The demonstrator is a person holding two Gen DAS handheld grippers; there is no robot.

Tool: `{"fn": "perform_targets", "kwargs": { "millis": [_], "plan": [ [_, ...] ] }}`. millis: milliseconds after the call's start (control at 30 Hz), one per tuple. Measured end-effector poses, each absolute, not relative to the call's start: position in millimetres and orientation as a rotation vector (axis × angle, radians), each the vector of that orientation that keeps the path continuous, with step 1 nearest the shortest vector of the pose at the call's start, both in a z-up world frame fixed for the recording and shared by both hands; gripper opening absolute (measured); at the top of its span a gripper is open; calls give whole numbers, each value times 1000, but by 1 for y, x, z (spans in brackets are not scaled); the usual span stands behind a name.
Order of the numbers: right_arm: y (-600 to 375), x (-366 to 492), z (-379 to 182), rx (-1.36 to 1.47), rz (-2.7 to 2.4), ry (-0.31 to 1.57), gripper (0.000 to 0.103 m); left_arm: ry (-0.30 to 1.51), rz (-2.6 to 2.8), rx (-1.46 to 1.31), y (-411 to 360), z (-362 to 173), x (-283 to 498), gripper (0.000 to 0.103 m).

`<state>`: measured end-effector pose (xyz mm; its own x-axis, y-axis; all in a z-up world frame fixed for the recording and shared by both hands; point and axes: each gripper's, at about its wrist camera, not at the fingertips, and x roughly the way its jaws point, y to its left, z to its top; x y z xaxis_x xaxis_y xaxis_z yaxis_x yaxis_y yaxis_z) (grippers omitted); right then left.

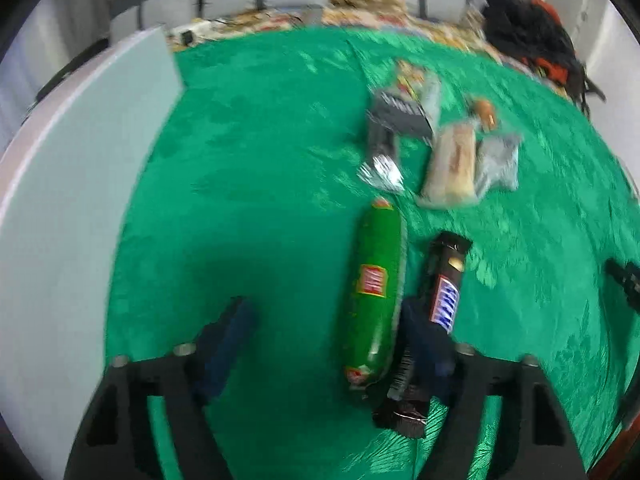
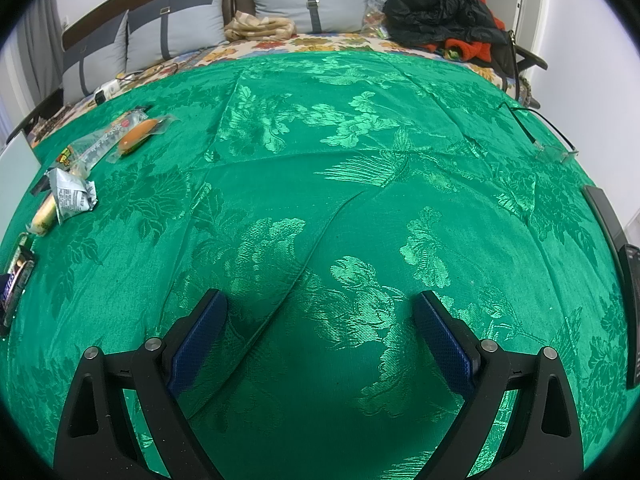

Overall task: Organize snacks
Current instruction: 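Lower the left gripper toward the green sausage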

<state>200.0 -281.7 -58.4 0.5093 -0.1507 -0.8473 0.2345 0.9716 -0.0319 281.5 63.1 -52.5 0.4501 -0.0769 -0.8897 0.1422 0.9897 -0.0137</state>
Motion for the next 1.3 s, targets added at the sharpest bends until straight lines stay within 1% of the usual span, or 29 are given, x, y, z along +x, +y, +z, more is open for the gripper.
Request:
{"fn": "perform_targets", "kwargs": {
  "millis": [67,100,133,200,300,433,600,667,700,733,800,867,933,1067,1300],
  "plan": [
    [-282,200,-58,91,-232,1010,97,1089,-170,81,57,-54,284,66],
    [-281,201,-58,91,-232,1010,97,1086,-175,87,55,-54,285,59],
    [-281,200,-58,91,-233,1010,97,1082,-184,87,54,-53,286,43],
    [-282,200,-58,91,-232,1010,97,1079,-192,88,53,-52,287,22],
    [-281,200,-58,91,-233,1010,97,1080,-172,66,60,-51,280,22],
    [-281,201,-58,91,-233,1010,97,1070,-86,-16,81,-49,247,23],
    [-281,201,-58,91,-233,1011,97,1028,-57,-13,98,-52,212,23],
    [-281,200,-58,91,-233,1011,97,1008,-61,-13,99,-53,210,26],
    [-281,201,-58,91,-233,1011,97,998,-76,-23,99,-54,211,40],
    [-281,201,-58,91,-233,1011,97,992,-90,-31,98,-55,212,61],
    [-281,201,-58,90,-233,1011,97,990,-79,-21,95,-59,212,79],
    [-281,201,-58,91,-233,1011,97,964,-65,28,90,-61,210,83],
    [-281,201,-58,90,-233,1011,97,950,-62,13,93,-63,208,91],
    [-281,201,-58,90,-233,1011,97,955,-53,4,99,-67,212,102],
    [-280,201,-58,91,-233,1011,97,954,-47,2,98,-68,214,103]
  ]
}}
